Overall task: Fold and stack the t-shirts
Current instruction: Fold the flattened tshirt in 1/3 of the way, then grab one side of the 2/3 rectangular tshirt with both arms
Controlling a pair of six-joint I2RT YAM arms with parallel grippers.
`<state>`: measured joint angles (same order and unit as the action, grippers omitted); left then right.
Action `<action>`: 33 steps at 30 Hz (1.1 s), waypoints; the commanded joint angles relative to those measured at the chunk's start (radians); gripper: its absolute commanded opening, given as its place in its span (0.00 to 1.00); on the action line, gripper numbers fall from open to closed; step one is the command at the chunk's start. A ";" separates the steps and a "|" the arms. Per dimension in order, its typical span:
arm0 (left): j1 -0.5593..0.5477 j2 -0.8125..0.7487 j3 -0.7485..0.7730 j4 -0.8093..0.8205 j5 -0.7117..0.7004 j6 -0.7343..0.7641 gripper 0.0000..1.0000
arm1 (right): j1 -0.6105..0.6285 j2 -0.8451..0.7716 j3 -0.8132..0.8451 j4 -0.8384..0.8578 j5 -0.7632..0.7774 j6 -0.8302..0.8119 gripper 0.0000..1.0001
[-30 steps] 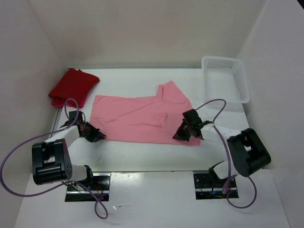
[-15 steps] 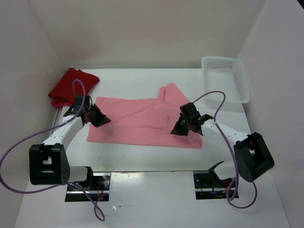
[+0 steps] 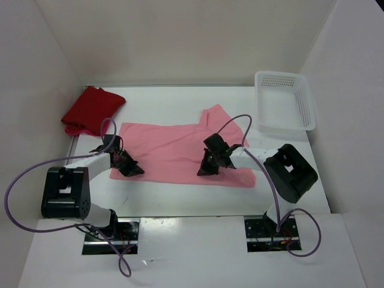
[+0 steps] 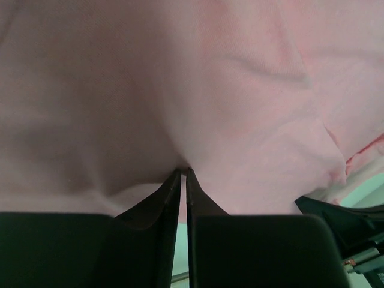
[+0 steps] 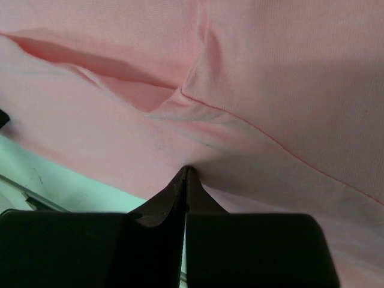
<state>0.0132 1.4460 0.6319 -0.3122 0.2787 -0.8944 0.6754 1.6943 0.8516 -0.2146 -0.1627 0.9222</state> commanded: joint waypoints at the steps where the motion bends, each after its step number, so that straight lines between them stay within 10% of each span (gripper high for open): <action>1: 0.014 0.030 -0.060 -0.082 0.017 0.018 0.14 | 0.010 0.004 -0.100 0.007 0.043 0.001 0.01; 12: -0.027 -0.108 0.020 -0.364 0.054 0.009 0.11 | 0.046 -0.200 -0.226 -0.086 0.032 0.047 0.01; 20: -0.004 -0.018 0.393 -0.017 -0.033 0.052 0.08 | -0.002 -0.189 0.119 -0.186 0.045 -0.037 0.07; 33: 0.033 0.420 0.703 0.113 -0.371 0.175 0.51 | -0.266 0.119 0.634 -0.198 0.019 -0.233 0.11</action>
<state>0.0429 1.8057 1.2781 -0.2173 -0.0021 -0.7692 0.4545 1.7535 1.3487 -0.3847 -0.1543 0.7761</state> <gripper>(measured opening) 0.504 0.106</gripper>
